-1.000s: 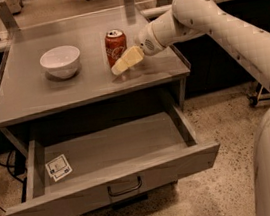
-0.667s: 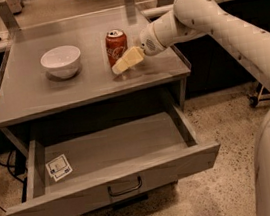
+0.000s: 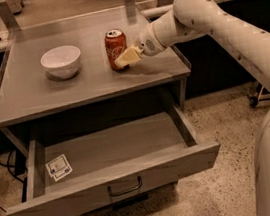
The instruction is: Place coke can into top drawer
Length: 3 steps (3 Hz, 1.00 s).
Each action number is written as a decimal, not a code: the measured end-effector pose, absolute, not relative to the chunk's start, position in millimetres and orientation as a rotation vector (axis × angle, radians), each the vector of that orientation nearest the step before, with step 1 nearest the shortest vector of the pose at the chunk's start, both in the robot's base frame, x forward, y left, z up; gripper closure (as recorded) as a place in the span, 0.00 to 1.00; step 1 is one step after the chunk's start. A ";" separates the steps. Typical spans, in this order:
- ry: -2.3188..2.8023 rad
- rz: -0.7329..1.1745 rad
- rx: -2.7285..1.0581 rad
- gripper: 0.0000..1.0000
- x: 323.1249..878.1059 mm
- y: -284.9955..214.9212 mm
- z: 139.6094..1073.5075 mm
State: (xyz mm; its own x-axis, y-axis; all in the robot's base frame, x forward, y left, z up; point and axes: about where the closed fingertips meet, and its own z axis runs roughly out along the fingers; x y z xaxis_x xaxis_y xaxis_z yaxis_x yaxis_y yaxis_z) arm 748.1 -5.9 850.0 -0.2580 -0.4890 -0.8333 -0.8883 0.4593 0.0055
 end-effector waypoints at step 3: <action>1.893 0.628 -1.146 1.00 745.2 -4.6 850.1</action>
Offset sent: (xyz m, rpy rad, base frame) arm 0.0000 0.0000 0.0000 0.0000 0.0000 0.0000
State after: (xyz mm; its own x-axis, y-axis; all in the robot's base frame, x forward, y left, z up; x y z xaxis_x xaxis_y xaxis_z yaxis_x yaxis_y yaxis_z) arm 745.2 -4.6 850.1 -0.2526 -0.4799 -0.8401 -0.8869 0.4619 0.0028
